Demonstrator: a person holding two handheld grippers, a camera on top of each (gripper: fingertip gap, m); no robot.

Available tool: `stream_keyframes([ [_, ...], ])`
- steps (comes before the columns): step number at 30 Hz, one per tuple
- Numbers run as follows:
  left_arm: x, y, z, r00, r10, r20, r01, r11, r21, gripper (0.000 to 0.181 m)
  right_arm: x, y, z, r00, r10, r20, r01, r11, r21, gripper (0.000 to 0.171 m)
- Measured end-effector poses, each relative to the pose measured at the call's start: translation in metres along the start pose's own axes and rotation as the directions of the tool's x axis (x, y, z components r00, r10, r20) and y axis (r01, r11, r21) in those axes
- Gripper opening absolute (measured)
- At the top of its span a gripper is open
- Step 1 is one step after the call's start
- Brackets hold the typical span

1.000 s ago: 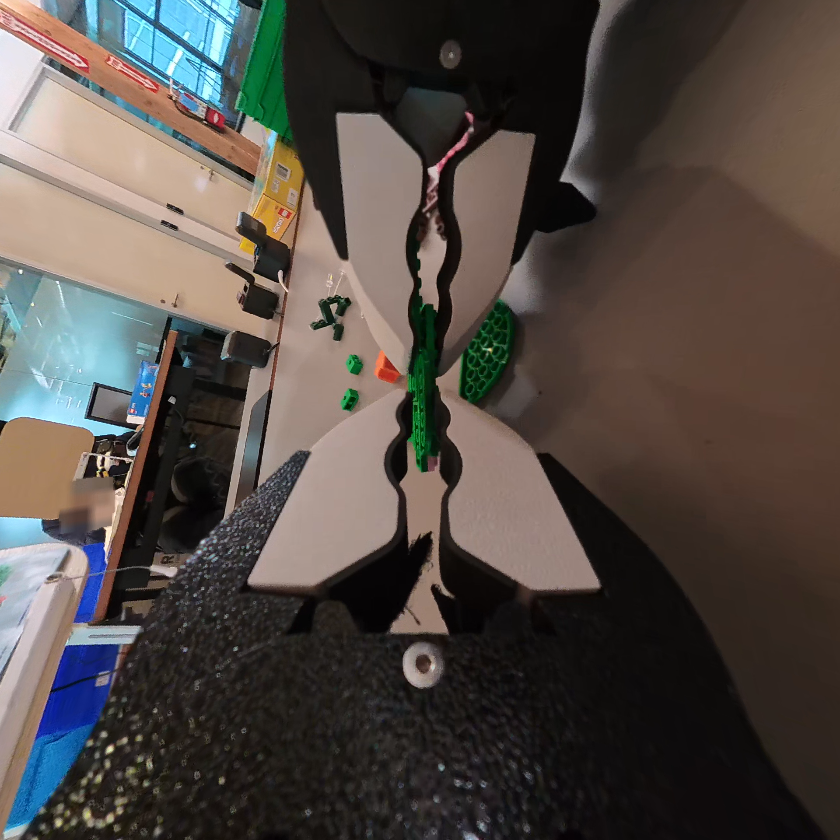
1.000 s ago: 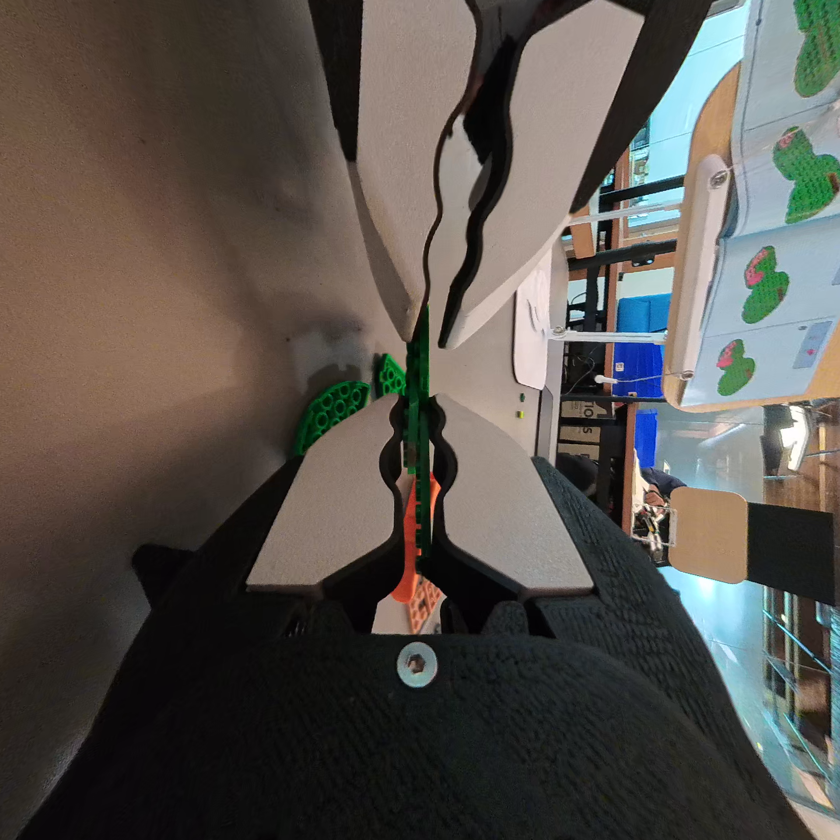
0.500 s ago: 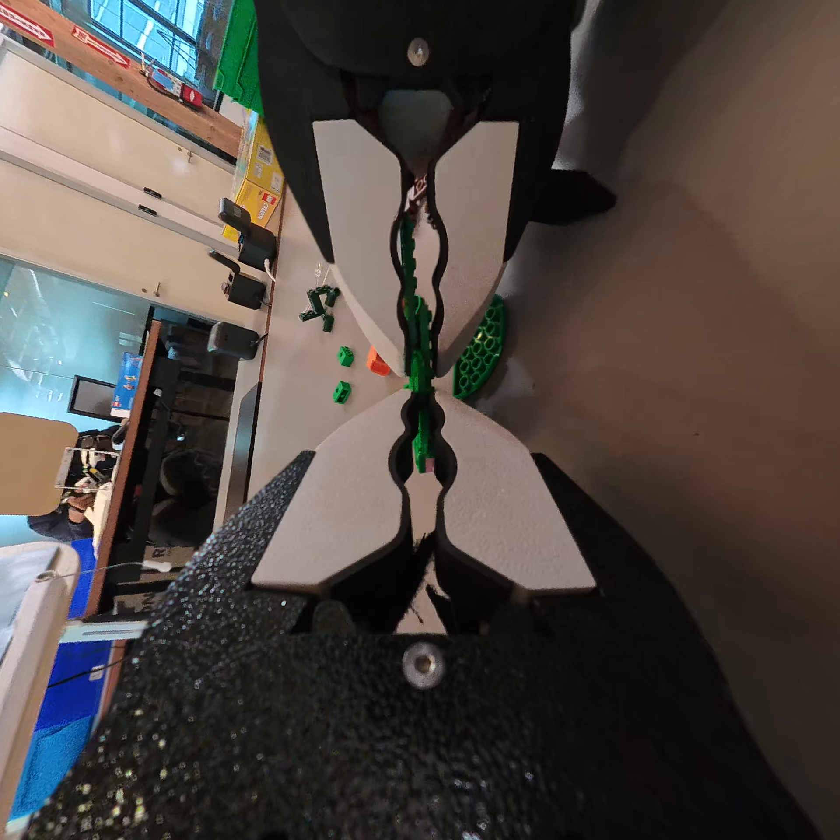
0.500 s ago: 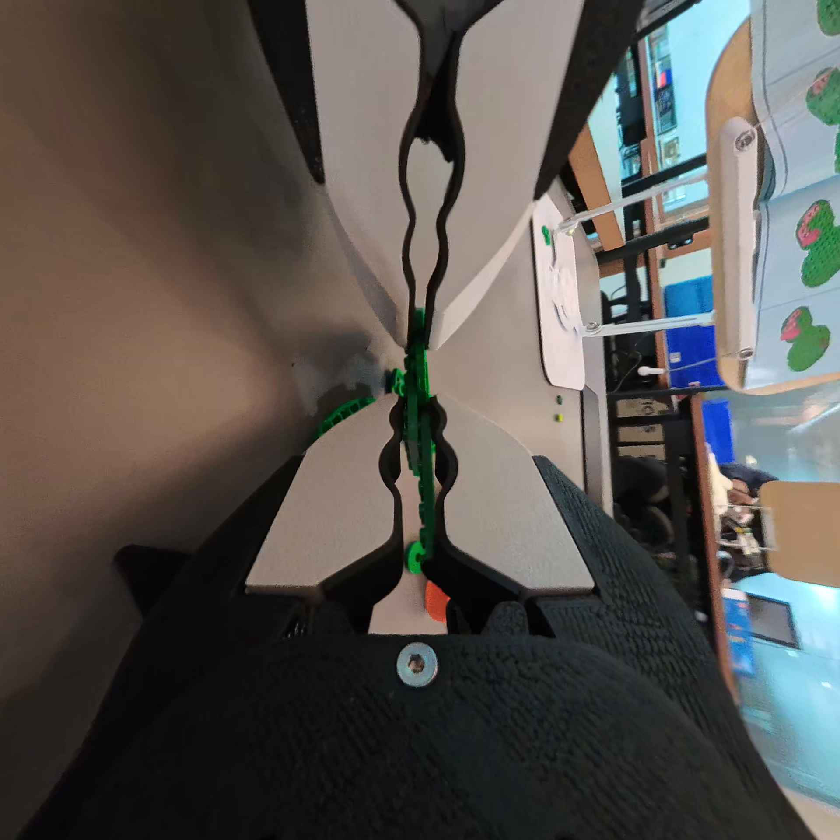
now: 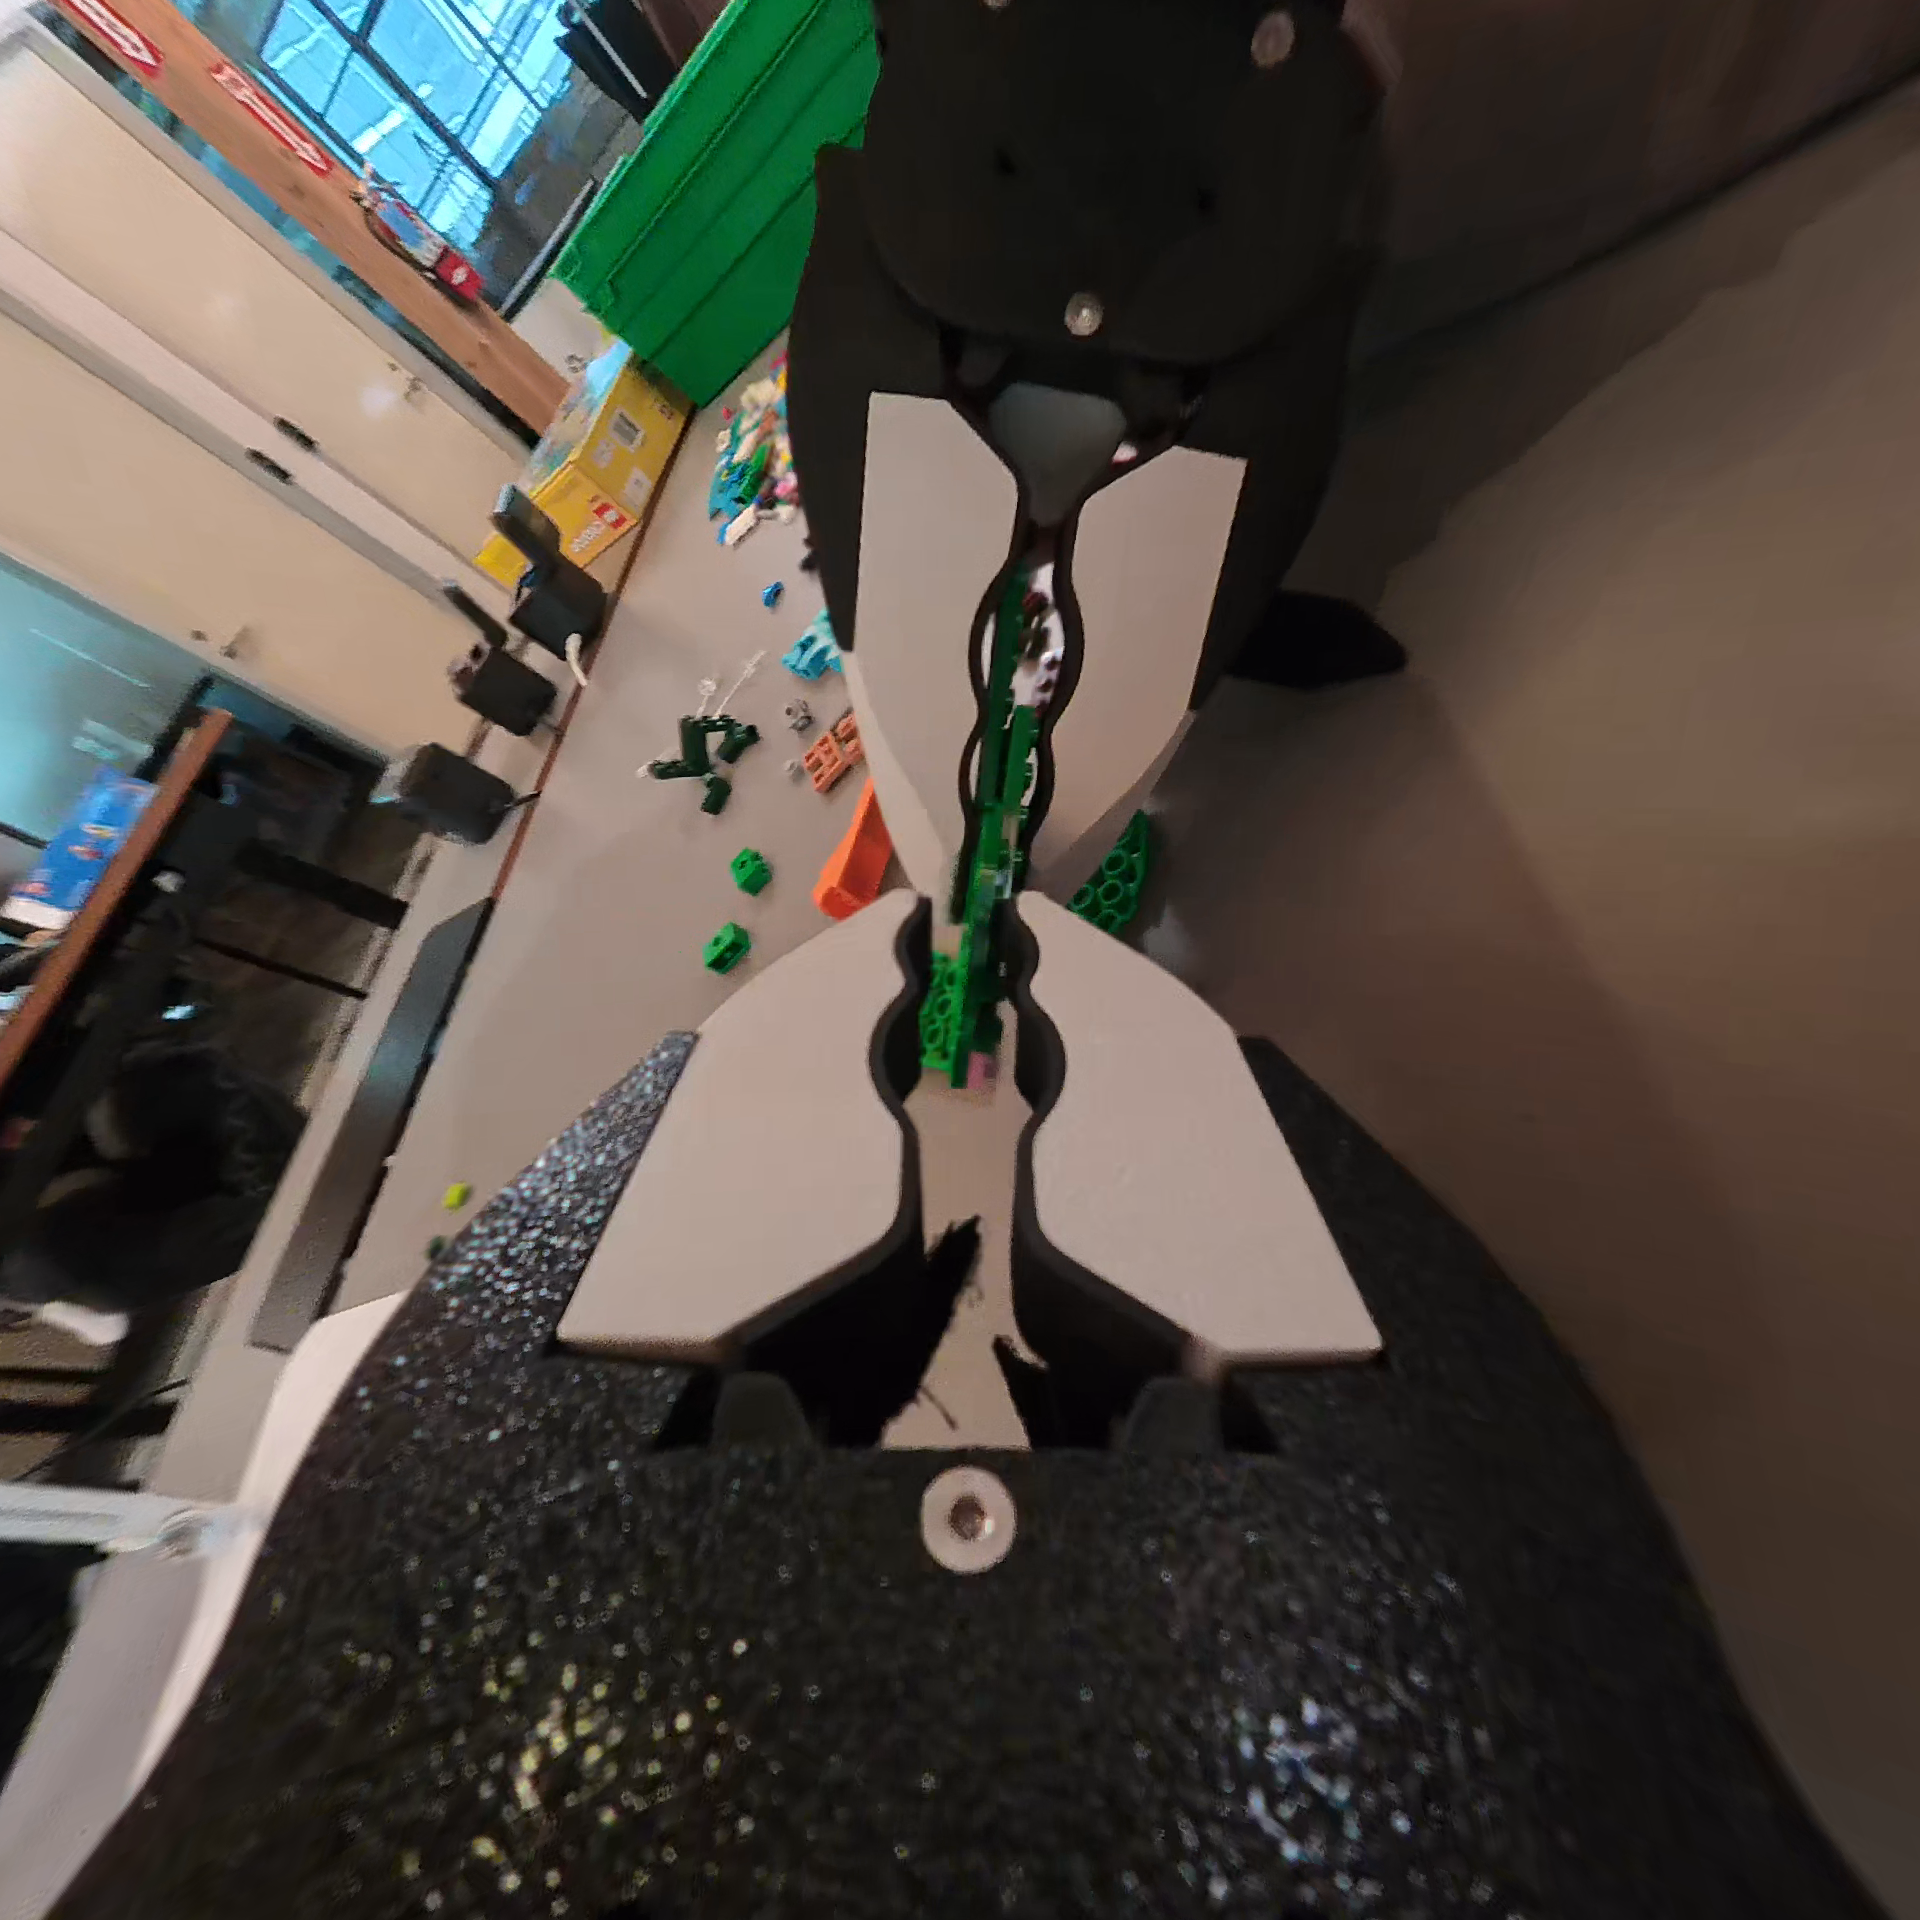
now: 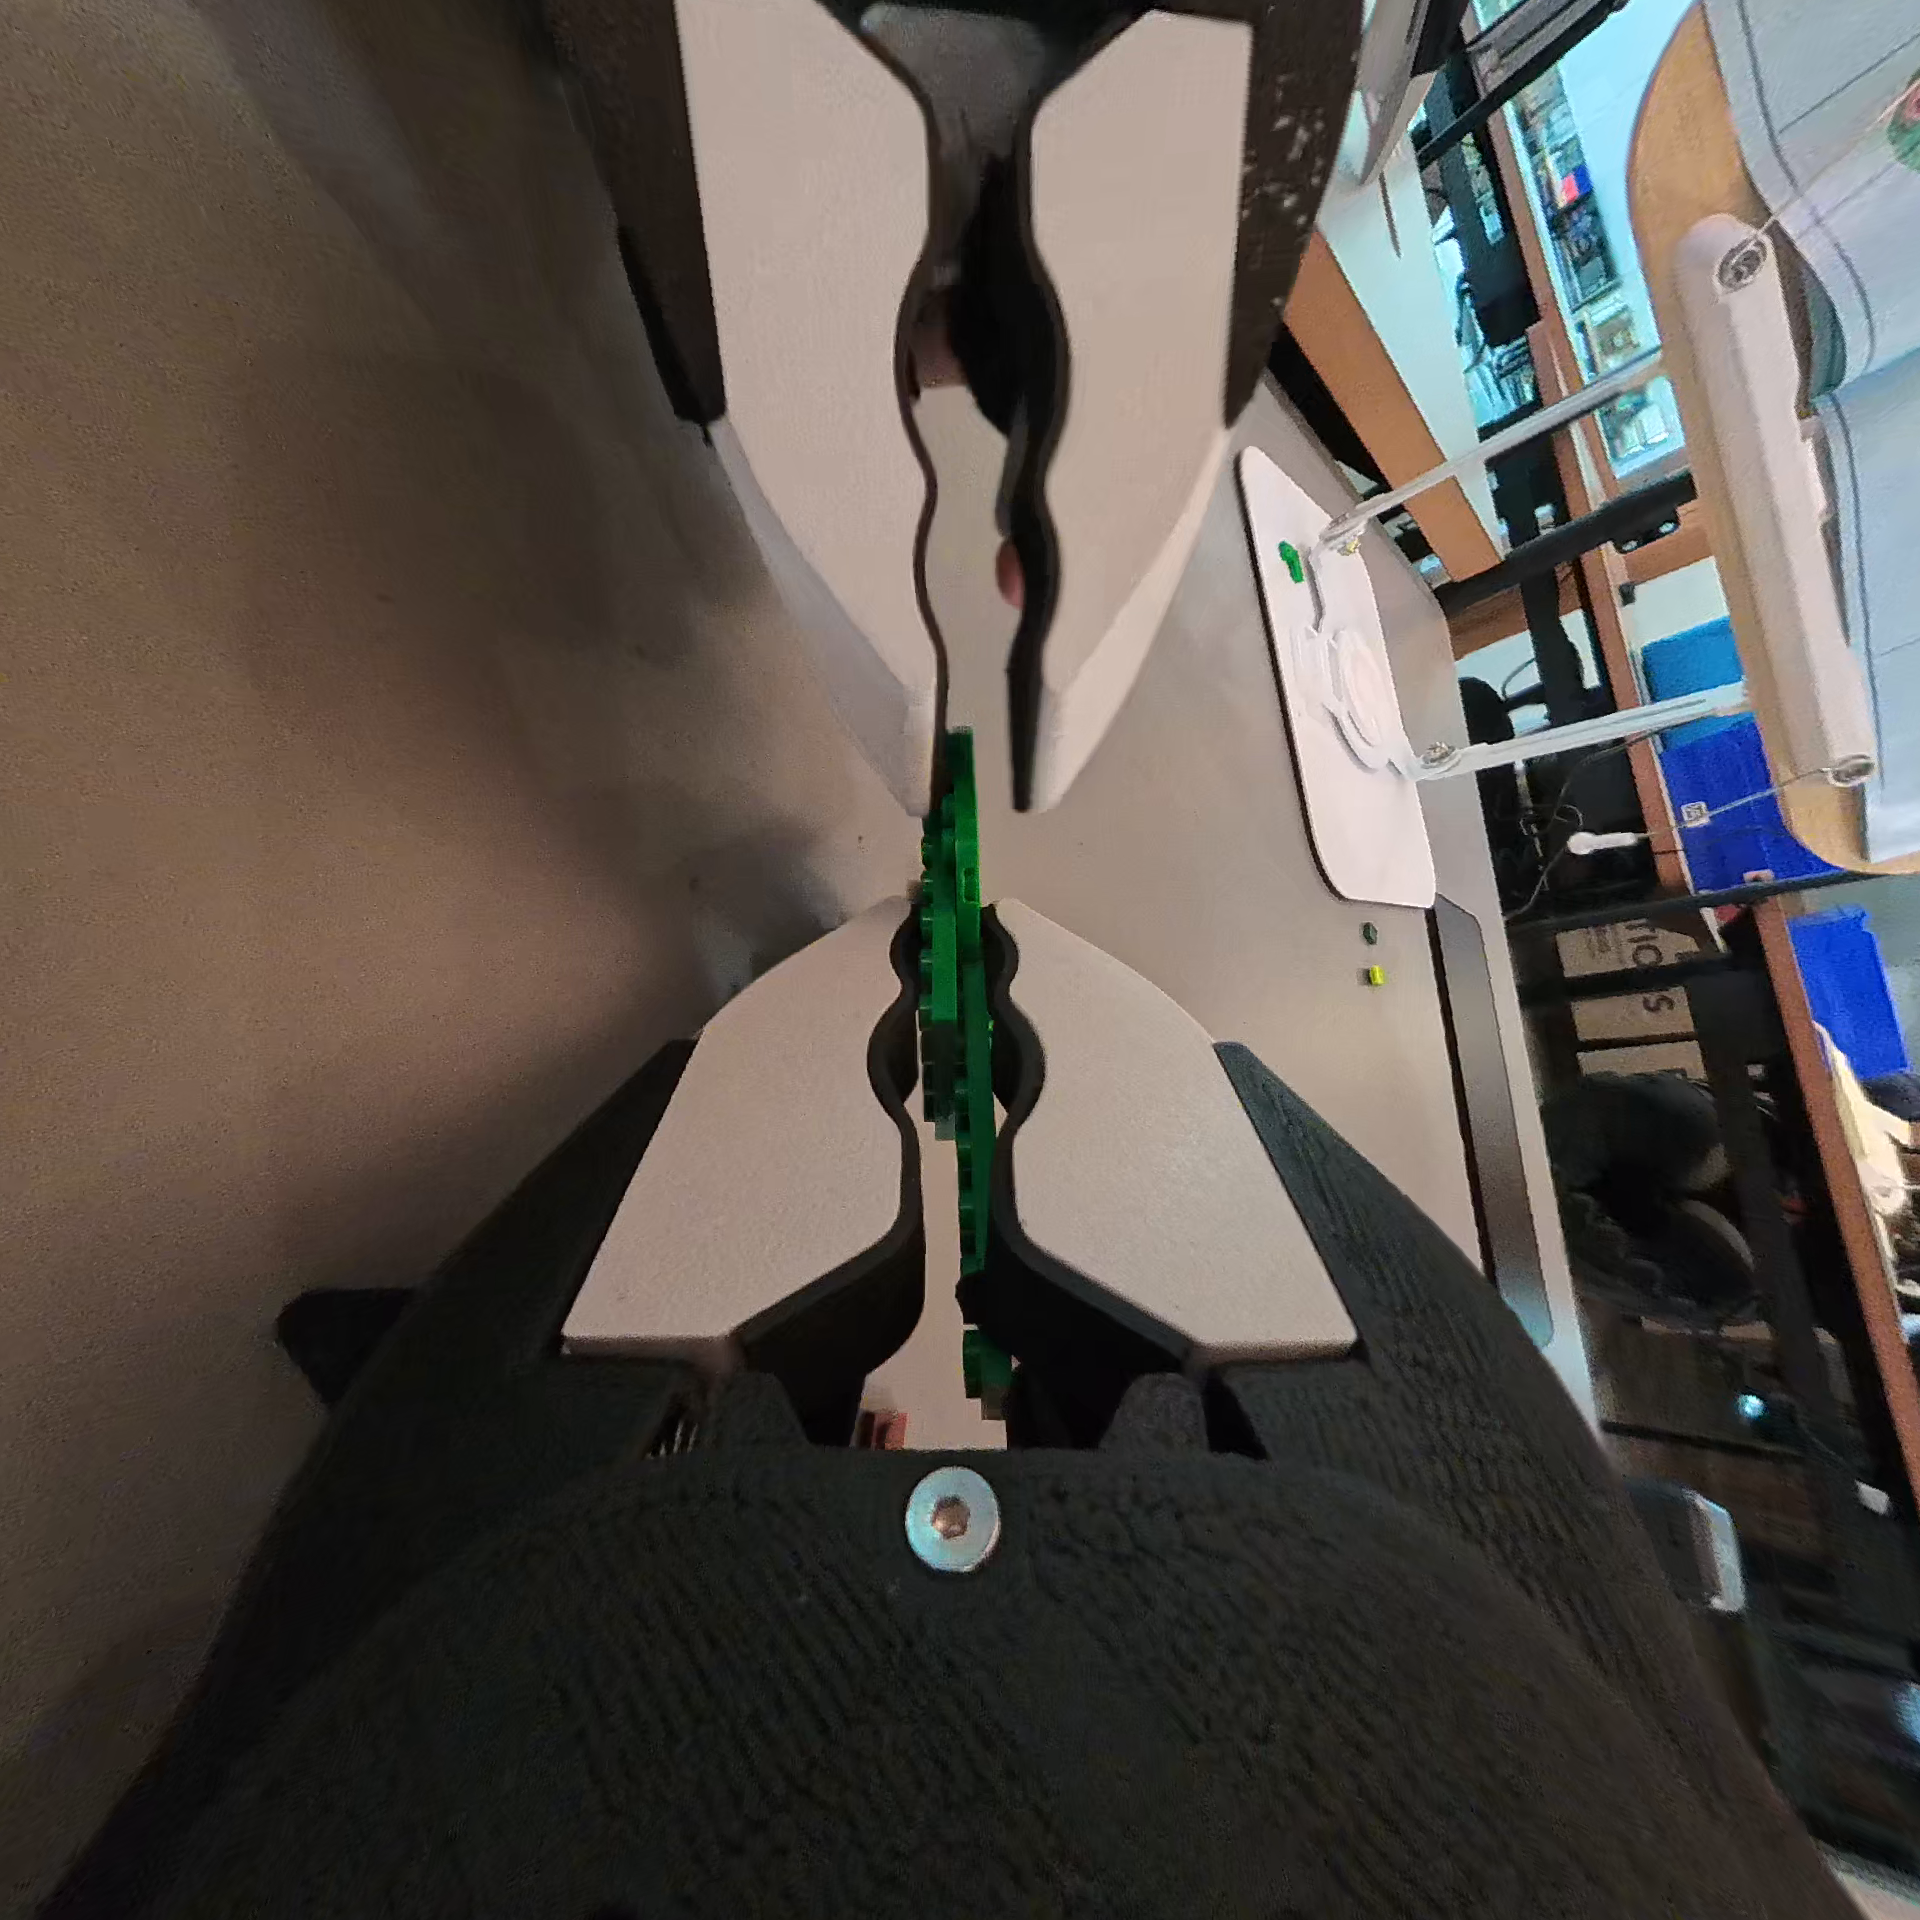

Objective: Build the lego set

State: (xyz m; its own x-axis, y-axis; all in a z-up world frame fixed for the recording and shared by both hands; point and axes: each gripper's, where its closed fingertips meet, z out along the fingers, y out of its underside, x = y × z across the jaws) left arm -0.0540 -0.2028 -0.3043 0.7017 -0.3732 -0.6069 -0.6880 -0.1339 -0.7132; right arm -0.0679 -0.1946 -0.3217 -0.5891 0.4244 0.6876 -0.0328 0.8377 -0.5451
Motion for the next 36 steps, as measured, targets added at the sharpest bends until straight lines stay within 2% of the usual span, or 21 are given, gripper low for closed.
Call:
stream_keyframes([
  [1, 0.001, 0.001, 0.001, 1.000, 0.024, 0.005, -0.024, 1.000, -0.013, 0.016, -0.001, 0.000, 0.000, 1.000, -0.009, 0.004, 0.009, 1.000, -0.005, 0.008],
  [6, 0.007, 0.001, 0.001, 0.998, 0.056, -0.035, -0.057, 0.998, -0.017, 0.005, -0.003, -0.002, 0.001, 0.999, -0.041, 0.004, 0.041, 0.999, -0.027, 0.008],
  [16, 0.003, -0.004, 0.001, 0.997, -0.071, -0.036, 0.071, 0.997, -0.014, 0.005, 0.007, -0.004, -0.005, 0.955, -0.272, -0.115, 0.259, 0.959, -0.114, 0.007],
  [20, 0.003, -0.004, 0.000, 0.978, -0.188, -0.091, 0.189, 0.982, 0.009, 0.005, 0.009, -0.005, -0.006, 0.922, -0.359, -0.142, 0.338, 0.929, -0.154, 0.007],
  [29, 0.001, -0.008, -0.001, 0.963, -0.247, -0.104, 0.254, 0.966, 0.052, 0.004, 0.012, -0.007, -0.008, 0.907, -0.389, -0.162, 0.365, 0.918, -0.157, 0.007],
  [36, 0.000, -0.012, -0.002, 0.905, -0.387, -0.176, 0.407, 0.908, 0.094, 0.004, 0.015, -0.008, -0.011, 0.889, -0.418, -0.185, 0.392, 0.906, -0.163, 0.007],
])
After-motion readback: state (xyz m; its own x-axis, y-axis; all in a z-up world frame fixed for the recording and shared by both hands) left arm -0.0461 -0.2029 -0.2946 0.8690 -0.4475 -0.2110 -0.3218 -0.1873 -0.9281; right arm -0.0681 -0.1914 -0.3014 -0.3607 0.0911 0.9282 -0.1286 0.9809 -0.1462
